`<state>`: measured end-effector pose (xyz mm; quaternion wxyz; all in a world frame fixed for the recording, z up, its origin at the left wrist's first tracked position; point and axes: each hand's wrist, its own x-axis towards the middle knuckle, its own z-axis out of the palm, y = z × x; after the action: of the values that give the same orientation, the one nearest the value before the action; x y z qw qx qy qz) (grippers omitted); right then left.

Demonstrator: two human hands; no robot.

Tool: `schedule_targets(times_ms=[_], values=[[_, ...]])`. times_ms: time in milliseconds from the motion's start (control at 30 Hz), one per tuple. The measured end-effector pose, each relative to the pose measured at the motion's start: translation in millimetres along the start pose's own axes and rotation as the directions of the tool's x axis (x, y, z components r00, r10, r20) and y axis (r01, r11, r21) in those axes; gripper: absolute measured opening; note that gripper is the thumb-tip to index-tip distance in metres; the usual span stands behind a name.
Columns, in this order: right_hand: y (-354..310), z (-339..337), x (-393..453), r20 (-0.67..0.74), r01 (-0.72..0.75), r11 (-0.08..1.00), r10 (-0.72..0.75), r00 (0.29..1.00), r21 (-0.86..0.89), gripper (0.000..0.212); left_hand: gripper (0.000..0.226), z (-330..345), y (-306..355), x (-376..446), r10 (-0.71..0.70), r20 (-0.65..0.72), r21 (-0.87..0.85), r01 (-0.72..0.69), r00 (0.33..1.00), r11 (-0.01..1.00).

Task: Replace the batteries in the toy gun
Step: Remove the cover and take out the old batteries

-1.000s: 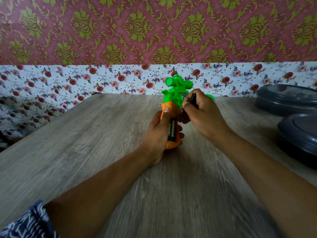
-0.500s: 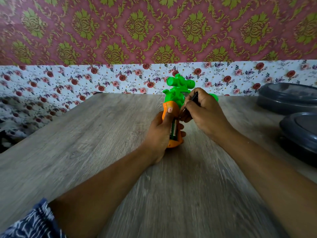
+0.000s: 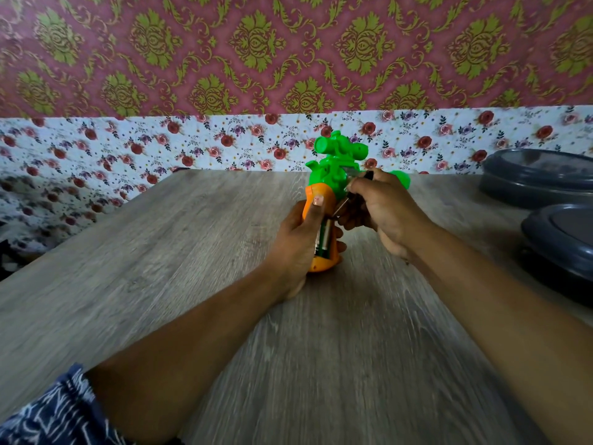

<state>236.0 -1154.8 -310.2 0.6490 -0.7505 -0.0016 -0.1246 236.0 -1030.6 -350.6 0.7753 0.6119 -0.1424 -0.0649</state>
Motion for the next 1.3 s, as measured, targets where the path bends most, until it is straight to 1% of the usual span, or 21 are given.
schedule_targets(times_ms=[67,133,200,267,300,333,400,467,533,567,633,767,900,1033,1100,1167,1233,1300], values=[[1.6,1.2,-0.3,-0.035,-0.005,0.998,0.007,0.999,0.059,0.01,0.029,-0.4,0.1,0.3,0.004,0.015,0.004,-0.004,1.0,1.0],[1.3,1.5,-0.2,-0.1,0.024,0.996,-0.015,0.995,0.084,0.007,0.034,-1.1,-0.4,1.3,0.002,0.028,0.012,-0.003,1.0,1.0],[-4.0,0.4,-0.4,-0.16,0.086,0.988,-0.065,0.985,0.127,0.015,0.036,-2.1,0.4,1.4,-0.016,0.023,0.001,0.016,1.0,1.0],[-13.2,-3.2,-3.0,-0.165,0.14,0.977,-0.113,0.98,0.158,0.02,0.034,-3.7,0.7,2.3,-0.03,0.016,-0.029,0.03,0.999,0.999],[-16.1,-5.6,-5.8,-0.154,0.16,0.977,-0.138,0.978,0.144,0.021,0.033,-4.0,1.2,2.8,-0.039,0.015,-0.049,0.039,0.999,0.998],[-17.6,-8.4,-8.8,-0.139,0.184,0.979,-0.171,0.975,0.086,0.022,0.033,-4.0,2.2,2.9,-0.05,0.013,-0.07,0.051,0.999,0.996],[-16.5,-11.6,-17.2,-0.074,0.261,0.954,-0.274,0.959,-0.146,0.026,0.034,-3.6,2.9,3.0,-0.069,0.011,-0.108,0.07,0.998,0.992],[-9.3,-9.1,-23.0,0.034,0.341,0.85,-0.358,0.933,-0.401,0.023,0.036,-3.9,2.1,3.7,-0.084,0.009,-0.137,0.084,0.996,0.987],[-2.7,-3.8,-24.2,0.127,0.379,0.726,-0.378,0.917,-0.573,0.022,0.039,-4.6,1.3,3.7,-0.09,0.008,-0.157,0.09,0.996,0.983],[-0.3,-0.7,-24.6,0.161,0.39,0.68,-0.377,0.912,-0.621,0.026,0.041,-5.2,0.5,4.8,-0.089,0.014,-0.162,0.09,0.996,0.983],[3.6,5.0,-26.6,0.21,0.403,0.619,-0.362,0.908,-0.674,0.034,0.043,-6.1,-0.4,5.9,-0.092,0.014,-0.16,0.093,0.996,0.983],[5.5,8.4,-29.9,0.251,0.412,0.568,-0.343,0.905,-0.712,0.036,0.043,-6.8,0.4,6.1,-0.109,0.003,-0.179,0.108,0.994,0.978],[4.7,7.6,-31.1,0.248,0.418,0.582,-0.351,0.903,-0.698,0.03,0.045,-7.3,1.1,5.1,-0.13,-0.002,-0.189,0.128,0.991,0.974],[5.3,5.7,-30.3,0.21,0.425,0.612,-0.394,0.895,-0.667,0.013,0.046,-4.9,0.2,4.8,-0.118,-0.015,-0.162,0.114,0.993,0.98],[4.3,7.0,-32.0,0.131,0.429,0.662,-0.45,0.883,-0.615,0.008,0.043,-4.8,0.8,5.4,-0.125,-0.032,-0.167,0.118,0.992,0.979],[4.2,11.5,-34.2,0.039,0.396,0.725,-0.455,0.89,-0.563,0.013,0.043,-4.9,1.6,6.3,-0.13,-0.041,-0.17,0.121,0.991,0.978],[3.4,15.8,-35.1,-0.024,0.339,0.786,-0.409,0.912,-0.517,0.014,0.043,-4.8,1.6,6.3,-0.128,-0.036,-0.158,0.121,0.991,0.98],[-4.0,10.4,-33.7,-0.091,0.259,0.854,-0.332,0.939,-0.452,0.016,0.042,-5.2,1.9,5.4,-0.136,-0.04,-0.162,0.128,0.99,0.979]])
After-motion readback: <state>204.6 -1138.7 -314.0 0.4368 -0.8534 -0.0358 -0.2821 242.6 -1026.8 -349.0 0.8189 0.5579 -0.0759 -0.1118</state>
